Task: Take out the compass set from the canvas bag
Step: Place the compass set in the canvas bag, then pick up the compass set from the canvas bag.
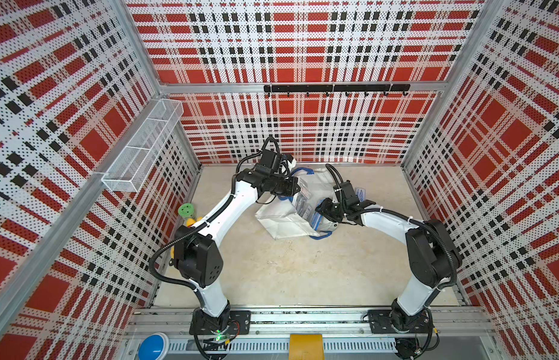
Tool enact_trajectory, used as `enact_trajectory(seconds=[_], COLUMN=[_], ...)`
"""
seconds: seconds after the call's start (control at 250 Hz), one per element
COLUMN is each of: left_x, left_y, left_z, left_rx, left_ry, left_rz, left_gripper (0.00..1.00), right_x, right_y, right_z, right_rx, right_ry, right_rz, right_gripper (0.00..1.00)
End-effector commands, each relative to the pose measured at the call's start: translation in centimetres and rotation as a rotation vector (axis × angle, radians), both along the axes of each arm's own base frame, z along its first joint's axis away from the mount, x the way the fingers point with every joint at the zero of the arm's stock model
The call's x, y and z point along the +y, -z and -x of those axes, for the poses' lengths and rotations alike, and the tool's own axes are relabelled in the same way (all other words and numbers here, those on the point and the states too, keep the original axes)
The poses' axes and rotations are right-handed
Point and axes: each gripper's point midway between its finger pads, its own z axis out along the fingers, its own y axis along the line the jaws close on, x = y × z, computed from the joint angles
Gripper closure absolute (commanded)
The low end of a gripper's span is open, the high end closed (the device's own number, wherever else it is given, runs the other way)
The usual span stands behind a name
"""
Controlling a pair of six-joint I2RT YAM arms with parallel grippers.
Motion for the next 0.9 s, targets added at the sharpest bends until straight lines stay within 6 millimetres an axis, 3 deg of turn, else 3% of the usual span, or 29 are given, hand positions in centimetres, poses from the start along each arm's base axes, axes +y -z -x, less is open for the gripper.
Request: enact_trajectory(seconds=[0.0,0.248,0.536,0.724,0.896], left_x=[-1.4,-1.5,-1.5,-1.7,-1.8], left_y=[-3.5,-3.2,-3.2,-2.9,-2.9], left_z=[0.2,0.4,0.6,0.7,0.6], left_rx=[-0.081,-0.073,-0.071,-0.065,-0.062], left_ry=[0.058,0.063,0.064,0.067,0.068], left_rz=[0.063,0.060,0.063,0.061,0.063], left_gripper=[1.00,1.00,1.00,1.00,1.00], right_x=[0.4,0.7,0.5,0.8,1.2], right_y=[-2.2,-1.9,-1.1,-1.4,-1.8], right_z=[-1.3,-1.2,-0.3,-0.1,-1.8], right_rx=[-0.078,-0.066,-0.035,-0.044,-0.100], right_ry=[0.006,0.004,-0.012,-0.022,0.000], right_rz=[-0.009,-0.031,-0.015,-0.010,-0.019], right_gripper=[0.46,0.43,0.57,0.49,0.49])
